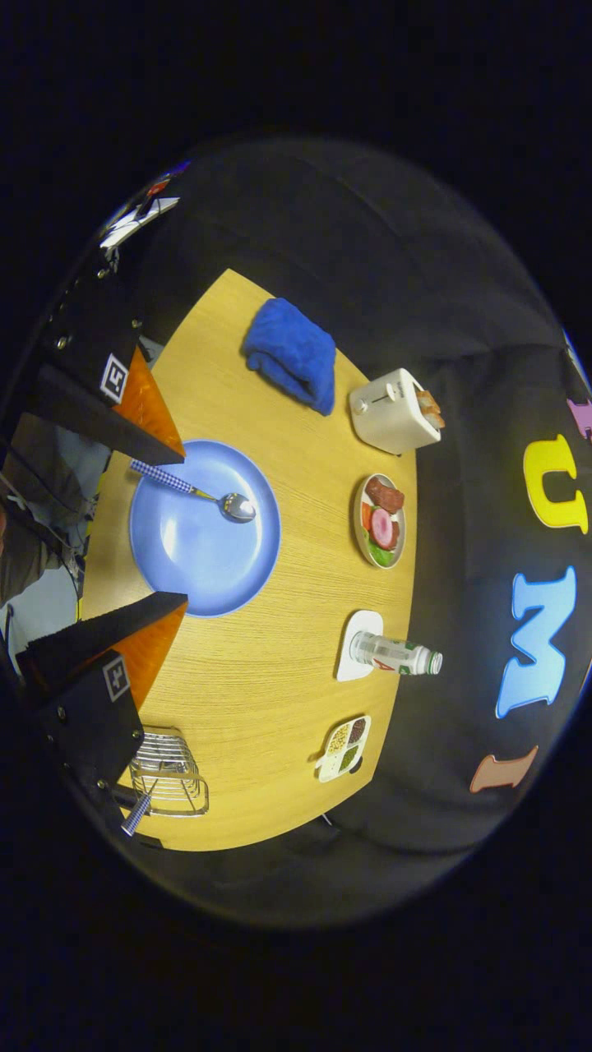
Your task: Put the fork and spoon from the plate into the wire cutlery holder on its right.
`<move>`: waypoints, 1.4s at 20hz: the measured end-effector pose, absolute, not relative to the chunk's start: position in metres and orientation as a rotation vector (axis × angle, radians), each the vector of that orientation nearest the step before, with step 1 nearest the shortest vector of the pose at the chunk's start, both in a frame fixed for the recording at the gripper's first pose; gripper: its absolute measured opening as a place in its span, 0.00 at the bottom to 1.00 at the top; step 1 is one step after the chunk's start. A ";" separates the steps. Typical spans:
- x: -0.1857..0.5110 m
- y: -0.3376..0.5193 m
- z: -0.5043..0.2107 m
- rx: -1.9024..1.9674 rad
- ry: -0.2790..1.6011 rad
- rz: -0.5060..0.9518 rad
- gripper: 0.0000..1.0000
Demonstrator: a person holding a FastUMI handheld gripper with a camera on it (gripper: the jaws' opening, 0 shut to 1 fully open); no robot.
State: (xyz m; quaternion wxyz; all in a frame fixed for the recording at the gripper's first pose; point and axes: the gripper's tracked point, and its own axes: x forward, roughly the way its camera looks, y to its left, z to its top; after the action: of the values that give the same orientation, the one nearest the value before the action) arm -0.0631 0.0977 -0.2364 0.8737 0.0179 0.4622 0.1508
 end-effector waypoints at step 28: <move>-0.093 0.134 -0.374 -0.107 1.431 0.328 0.38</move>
State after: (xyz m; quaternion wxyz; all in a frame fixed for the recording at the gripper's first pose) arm -0.0932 0.1339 -0.3735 0.7413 -0.0486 0.6524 0.1498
